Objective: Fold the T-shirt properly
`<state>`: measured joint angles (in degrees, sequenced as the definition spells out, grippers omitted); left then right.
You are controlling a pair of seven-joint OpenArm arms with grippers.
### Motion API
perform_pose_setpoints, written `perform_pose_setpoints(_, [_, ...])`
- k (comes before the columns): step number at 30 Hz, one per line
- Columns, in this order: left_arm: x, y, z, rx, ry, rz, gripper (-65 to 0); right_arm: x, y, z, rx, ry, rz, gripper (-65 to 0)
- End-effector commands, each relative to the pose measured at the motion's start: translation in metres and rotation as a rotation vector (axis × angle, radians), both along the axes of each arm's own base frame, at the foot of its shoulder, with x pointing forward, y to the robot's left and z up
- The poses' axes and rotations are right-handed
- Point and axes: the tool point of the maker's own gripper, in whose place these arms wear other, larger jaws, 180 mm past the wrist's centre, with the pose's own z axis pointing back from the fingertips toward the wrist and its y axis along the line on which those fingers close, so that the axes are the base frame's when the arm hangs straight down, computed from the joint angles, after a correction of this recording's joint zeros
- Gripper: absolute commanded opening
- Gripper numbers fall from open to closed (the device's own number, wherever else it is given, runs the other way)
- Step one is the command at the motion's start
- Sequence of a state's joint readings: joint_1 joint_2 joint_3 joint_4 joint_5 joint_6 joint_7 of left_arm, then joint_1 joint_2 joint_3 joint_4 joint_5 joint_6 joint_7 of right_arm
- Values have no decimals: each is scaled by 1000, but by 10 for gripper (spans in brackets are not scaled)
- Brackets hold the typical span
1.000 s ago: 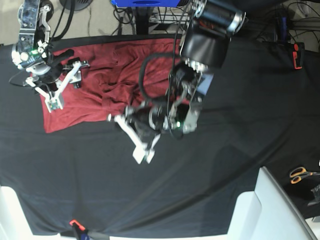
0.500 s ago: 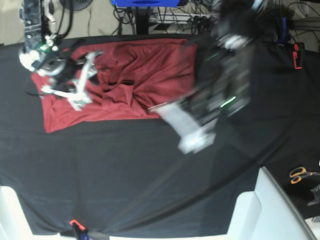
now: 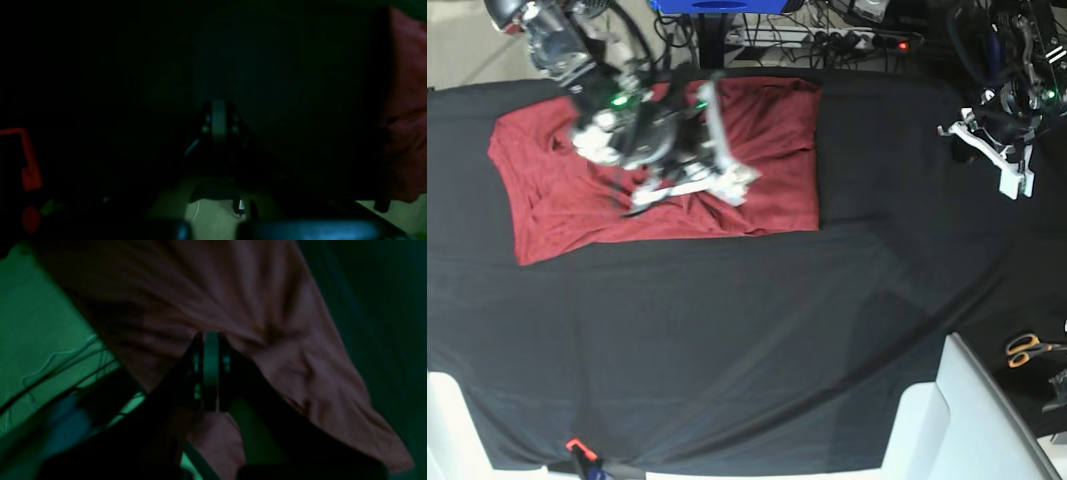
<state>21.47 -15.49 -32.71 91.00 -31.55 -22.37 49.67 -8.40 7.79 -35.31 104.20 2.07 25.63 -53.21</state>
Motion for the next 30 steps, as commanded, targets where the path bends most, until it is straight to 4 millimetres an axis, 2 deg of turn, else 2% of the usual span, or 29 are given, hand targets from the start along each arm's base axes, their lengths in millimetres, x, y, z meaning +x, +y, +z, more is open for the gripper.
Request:
perform_pose_setpoints(1, [2, 7, 8, 20, -24, 0, -650, 6, 5, 1, 15, -7, -3, -644])
perform_pose_setpoints(3, [1, 5, 8, 17, -24, -2, -650, 8, 15, -9, 30, 25, -14, -644])
perform_pose_setpoints(6, [0, -1, 5, 0, -25, 6, -650, 12, 14, -28, 16, 58, -19, -644])
perform_pose_setpoints(9, [-1, -4, 3, -6, -22, 7, -650, 15, 14, -38, 21, 68, -21, -644])
perform_pose_setpoints(13, [-1, -3, 2, -7, -21, 8, -650, 27, -8, -50, -2, 92, -92, -644])
perform_pose_setpoints(20, [-1, -3, 2, -8, -19, 8, -650, 57, -49, -48, -34, 57, -194, -644])
perform_pose_setpoints(23, [-2, -4, 1, -9, -17, 6, -650, 65, -56, -47, -48, 47, -200, -644])
perform_pose_setpoints(25, [-2, -5, 1, -11, -17, 7, -650, 70, -67, -52, -75, 50, -205, -644])
perform_pose_setpoints(30, [-2, -4, 1, -10, -18, 8, -650, 82, -75, -63, -81, 54, -217, -644])
